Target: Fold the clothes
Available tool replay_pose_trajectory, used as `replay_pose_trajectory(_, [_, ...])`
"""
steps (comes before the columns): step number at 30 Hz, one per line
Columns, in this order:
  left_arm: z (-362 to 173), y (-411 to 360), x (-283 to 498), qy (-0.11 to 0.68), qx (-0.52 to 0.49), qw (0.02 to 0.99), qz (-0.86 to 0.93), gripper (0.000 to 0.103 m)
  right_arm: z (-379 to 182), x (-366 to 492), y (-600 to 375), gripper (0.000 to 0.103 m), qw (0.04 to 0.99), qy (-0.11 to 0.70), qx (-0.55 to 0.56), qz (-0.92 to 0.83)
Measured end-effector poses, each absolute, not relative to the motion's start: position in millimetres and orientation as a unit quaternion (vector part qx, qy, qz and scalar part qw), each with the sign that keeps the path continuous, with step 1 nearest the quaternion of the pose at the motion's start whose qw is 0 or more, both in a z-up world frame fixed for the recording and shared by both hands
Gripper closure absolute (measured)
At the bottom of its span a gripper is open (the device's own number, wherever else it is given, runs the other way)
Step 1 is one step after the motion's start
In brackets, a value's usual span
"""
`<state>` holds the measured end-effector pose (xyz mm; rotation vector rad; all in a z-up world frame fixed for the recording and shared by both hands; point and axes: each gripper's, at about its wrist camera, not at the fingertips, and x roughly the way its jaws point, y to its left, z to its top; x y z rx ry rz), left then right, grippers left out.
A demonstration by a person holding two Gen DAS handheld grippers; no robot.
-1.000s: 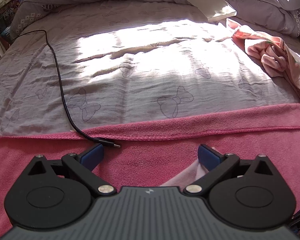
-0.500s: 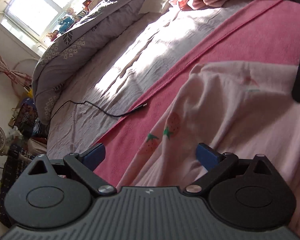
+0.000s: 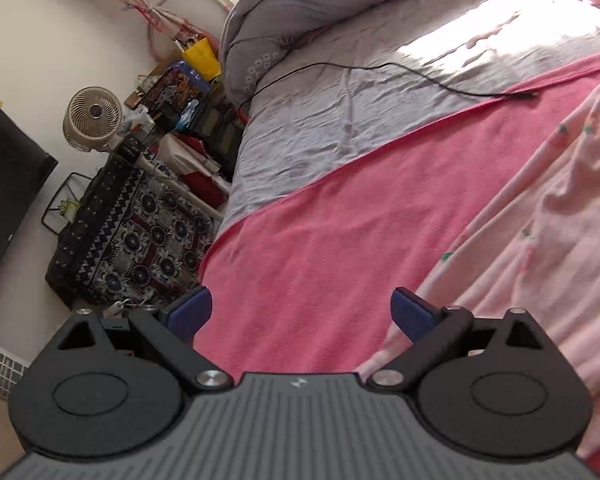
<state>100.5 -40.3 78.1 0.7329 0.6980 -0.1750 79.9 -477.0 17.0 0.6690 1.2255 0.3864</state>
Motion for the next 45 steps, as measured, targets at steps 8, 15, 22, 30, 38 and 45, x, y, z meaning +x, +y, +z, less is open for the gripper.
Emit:
replay_pose_trajectory(8, [41.3, -78.9, 56.5, 0.338, 0.36, 0.844, -0.209, 0.004, 68.9, 66.7, -375.1, 0.054, 0.841, 0.476, -0.011, 0.257])
replay_pose_trajectory(15, [31.6, -27.3, 82.1, 0.412, 0.276, 0.853, -0.163, 0.0, 25.5, 91.9, -281.0, 0.03, 0.8, 0.44, -0.132, 0.387])
replay_pose_trajectory(22, [40.6, -0.8, 79.5, 0.451, 0.197, 0.857, -0.15, 0.0, 18.7, 86.3, -325.9, 0.021, 0.793, 0.421, -0.176, 0.404])
replay_pose_trajectory(30, [71.0, 6.9, 89.7, 0.466, 0.139, 0.863, -0.134, 0.0, 33.0, 101.8, -366.8, 0.01, 0.823, 0.498, -0.111, 0.248])
replay_pose_trajectory(38, [75.9, 7.6, 90.6, 0.48, 0.137, 0.86, -0.109, 0.0, 61.7, 100.9, -304.7, 0.011, 0.849, 0.423, -0.095, 0.302])
replay_pose_trajectory(45, [54.2, 24.5, 87.8, 0.511, 0.106, 0.849, -0.08, 0.0, 16.3, 141.6, -275.0, 0.002, 0.852, 0.453, -0.009, 0.264])
